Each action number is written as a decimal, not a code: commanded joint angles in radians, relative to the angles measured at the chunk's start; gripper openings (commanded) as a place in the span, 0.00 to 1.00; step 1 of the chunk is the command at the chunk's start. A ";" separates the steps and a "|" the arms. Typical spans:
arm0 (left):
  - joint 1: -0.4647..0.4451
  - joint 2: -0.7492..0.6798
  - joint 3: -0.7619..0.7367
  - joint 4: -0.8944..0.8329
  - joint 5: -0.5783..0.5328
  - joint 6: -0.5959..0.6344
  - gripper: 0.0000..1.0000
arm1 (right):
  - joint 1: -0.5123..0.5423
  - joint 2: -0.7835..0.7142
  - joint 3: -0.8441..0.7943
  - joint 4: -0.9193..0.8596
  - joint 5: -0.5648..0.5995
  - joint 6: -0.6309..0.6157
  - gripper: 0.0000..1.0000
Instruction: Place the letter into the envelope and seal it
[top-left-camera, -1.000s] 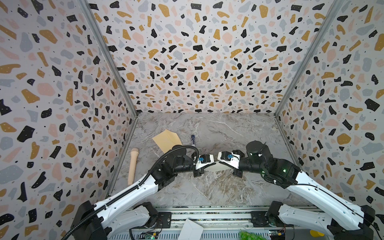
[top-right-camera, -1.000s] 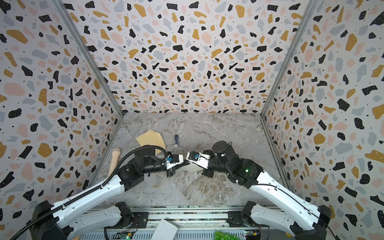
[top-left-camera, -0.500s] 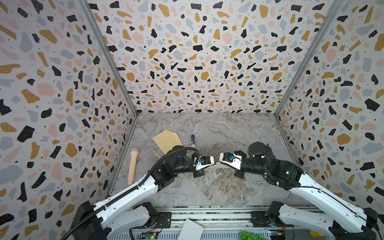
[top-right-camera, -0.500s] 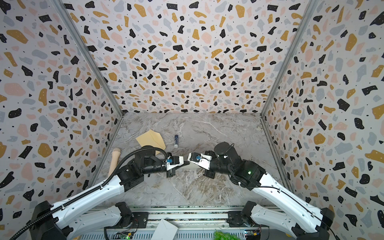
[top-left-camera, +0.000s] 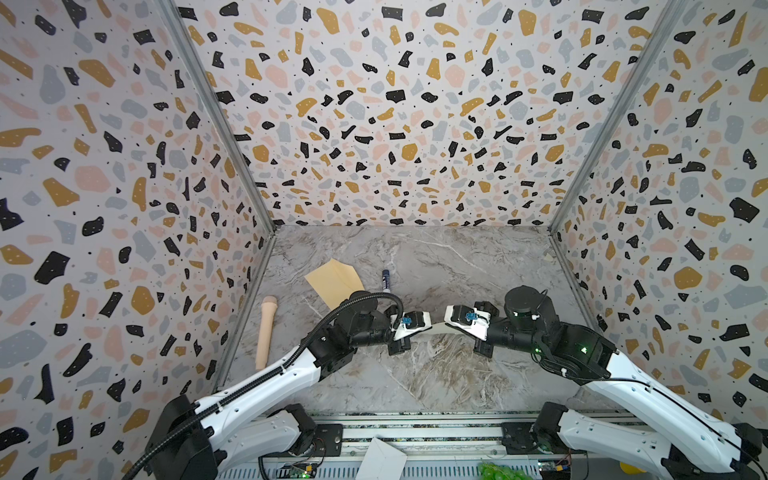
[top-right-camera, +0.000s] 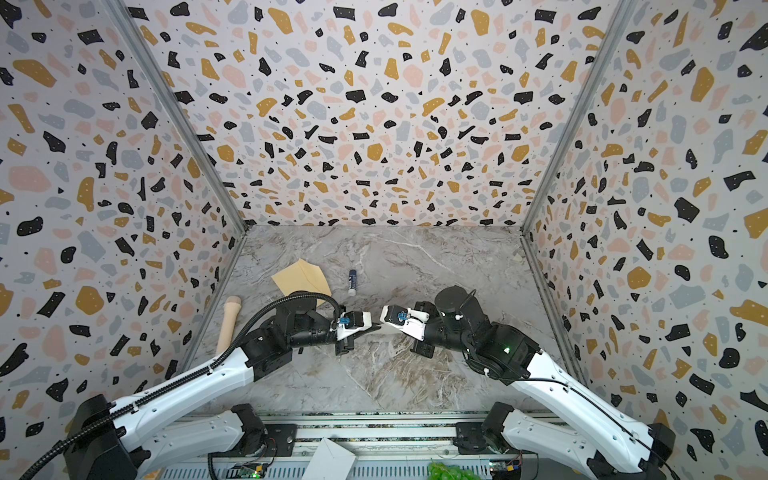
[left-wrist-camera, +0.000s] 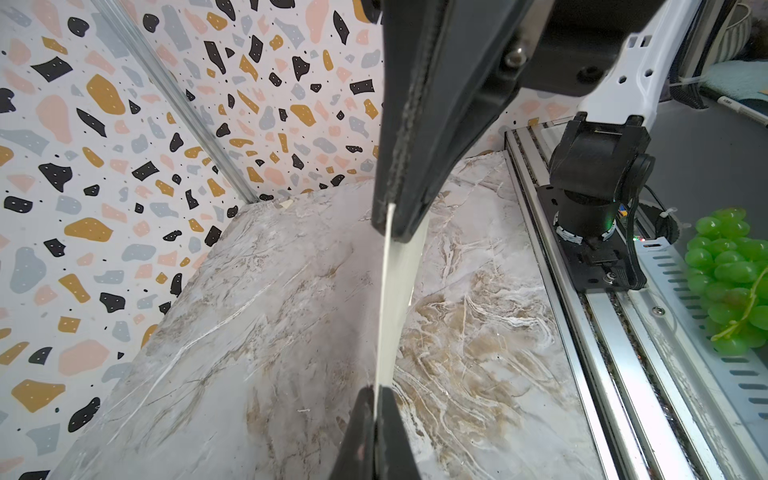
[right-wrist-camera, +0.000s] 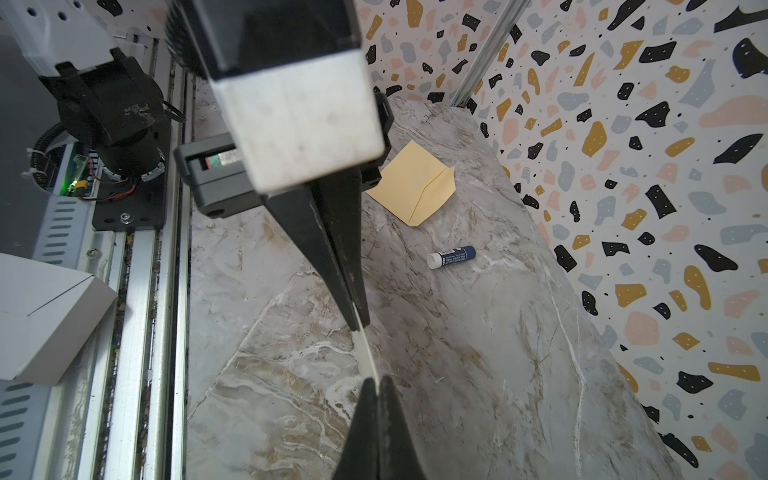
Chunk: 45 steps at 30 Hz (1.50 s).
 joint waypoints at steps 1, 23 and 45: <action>-0.002 0.007 -0.010 0.019 -0.012 -0.014 0.00 | 0.002 -0.029 0.001 0.005 0.016 0.002 0.00; -0.002 0.011 -0.050 0.076 -0.042 -0.067 0.10 | 0.002 -0.070 0.000 0.006 0.030 0.016 0.00; -0.002 0.043 -0.069 0.117 -0.065 -0.084 0.02 | 0.001 -0.079 -0.003 0.014 0.066 0.014 0.00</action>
